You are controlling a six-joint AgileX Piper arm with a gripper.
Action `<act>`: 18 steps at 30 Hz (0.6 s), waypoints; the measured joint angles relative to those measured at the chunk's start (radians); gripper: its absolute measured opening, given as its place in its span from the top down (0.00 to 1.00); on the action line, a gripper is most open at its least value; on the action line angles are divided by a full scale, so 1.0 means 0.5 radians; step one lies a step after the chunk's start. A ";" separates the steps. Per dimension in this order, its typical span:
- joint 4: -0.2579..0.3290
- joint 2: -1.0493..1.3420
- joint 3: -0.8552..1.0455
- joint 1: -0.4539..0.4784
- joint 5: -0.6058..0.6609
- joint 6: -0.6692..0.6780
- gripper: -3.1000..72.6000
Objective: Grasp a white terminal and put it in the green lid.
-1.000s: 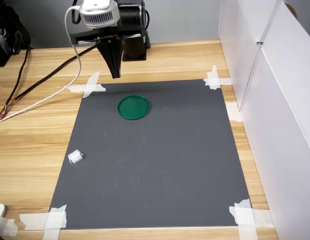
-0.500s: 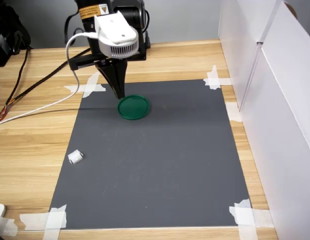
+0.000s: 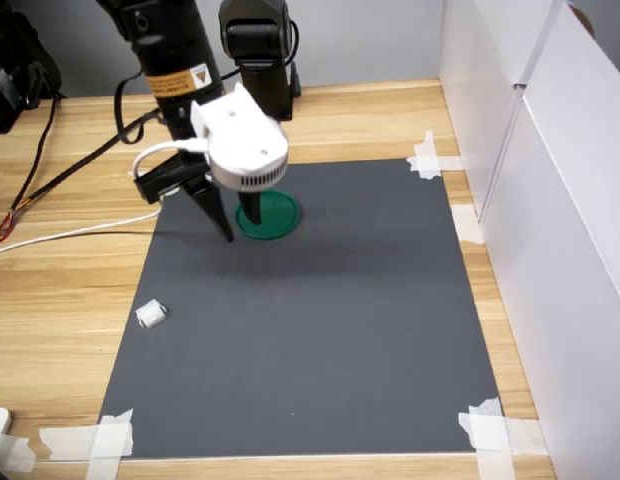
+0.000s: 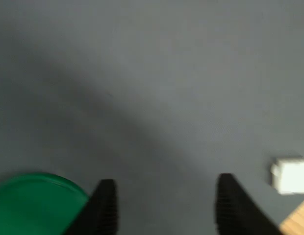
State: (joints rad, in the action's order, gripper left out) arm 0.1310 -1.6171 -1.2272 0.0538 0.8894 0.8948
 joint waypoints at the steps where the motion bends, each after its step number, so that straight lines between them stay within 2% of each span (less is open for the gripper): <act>1: -0.028 -0.018 0.000 0.006 -0.019 -0.002 0.21; 4: -0.039 -0.056 -0.002 0.058 -0.055 0.024 0.08; 6: -0.039 -0.086 -0.002 0.122 -0.081 0.084 0.05; 13: 0.005 -0.253 -0.002 0.403 -0.103 0.395 0.04; 18: 0.009 -0.371 -0.117 0.490 -0.086 0.466 0.04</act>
State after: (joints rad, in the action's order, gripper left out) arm 0.1353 -1.8025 -1.2857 0.2986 0.8464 1.1280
